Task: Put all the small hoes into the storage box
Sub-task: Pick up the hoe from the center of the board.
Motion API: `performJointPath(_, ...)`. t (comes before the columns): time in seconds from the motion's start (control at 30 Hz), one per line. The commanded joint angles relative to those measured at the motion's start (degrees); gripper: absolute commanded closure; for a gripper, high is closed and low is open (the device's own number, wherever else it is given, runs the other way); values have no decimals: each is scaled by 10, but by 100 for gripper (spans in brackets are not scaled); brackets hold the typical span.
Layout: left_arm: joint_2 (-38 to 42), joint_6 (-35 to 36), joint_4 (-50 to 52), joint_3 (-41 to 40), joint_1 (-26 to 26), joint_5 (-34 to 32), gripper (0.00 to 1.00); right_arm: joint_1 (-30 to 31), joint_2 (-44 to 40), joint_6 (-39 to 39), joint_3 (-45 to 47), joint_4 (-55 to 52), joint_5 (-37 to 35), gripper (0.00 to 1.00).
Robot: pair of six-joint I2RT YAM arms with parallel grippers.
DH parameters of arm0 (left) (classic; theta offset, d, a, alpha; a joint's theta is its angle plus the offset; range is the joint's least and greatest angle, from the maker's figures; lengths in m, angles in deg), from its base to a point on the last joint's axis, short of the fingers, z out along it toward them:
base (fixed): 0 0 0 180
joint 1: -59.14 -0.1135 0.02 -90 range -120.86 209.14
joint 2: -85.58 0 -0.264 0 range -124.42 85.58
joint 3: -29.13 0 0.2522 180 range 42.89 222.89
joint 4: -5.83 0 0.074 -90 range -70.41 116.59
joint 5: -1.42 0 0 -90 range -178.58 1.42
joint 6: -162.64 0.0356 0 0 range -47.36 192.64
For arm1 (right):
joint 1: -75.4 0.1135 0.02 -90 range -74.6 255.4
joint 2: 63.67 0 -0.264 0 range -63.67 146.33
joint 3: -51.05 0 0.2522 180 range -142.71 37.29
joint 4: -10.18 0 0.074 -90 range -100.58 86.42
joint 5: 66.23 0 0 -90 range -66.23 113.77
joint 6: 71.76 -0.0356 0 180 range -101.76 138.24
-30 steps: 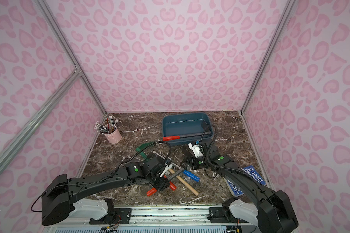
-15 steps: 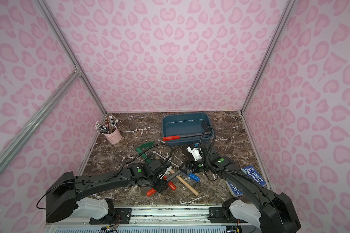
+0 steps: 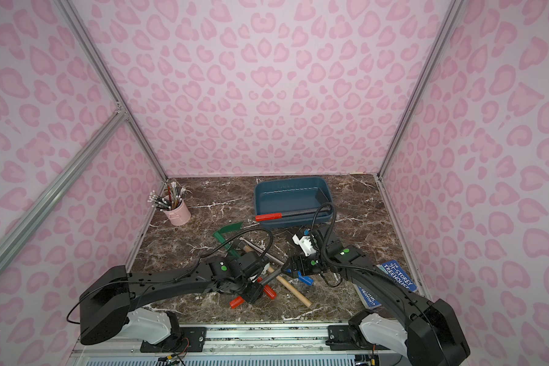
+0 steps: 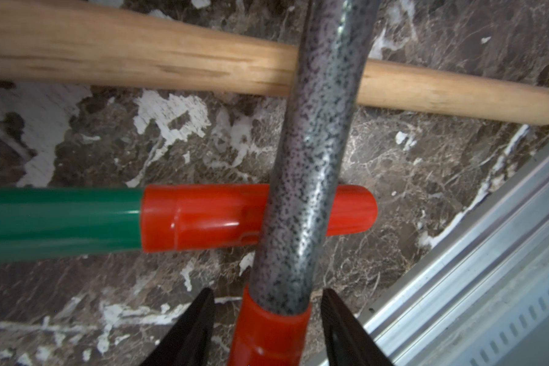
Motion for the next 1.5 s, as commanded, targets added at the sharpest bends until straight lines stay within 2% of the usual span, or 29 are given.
performJointPath(0.0,-8,2,-17,5,0,-6,44,2,-2,5,-3,-13,15,7)
performJointPath(0.23,-22,1,-15,9,0,-14,47,2,-2,18,-15,-40,20,7)
performJointPath(1.13,-49,15,2,38,1,-19,59,1,-11,6,-3,-9,2,7)
performJointPath(1.47,-42,6,14,28,7,-18,55,1,-14,7,-1,-8,-2,7)
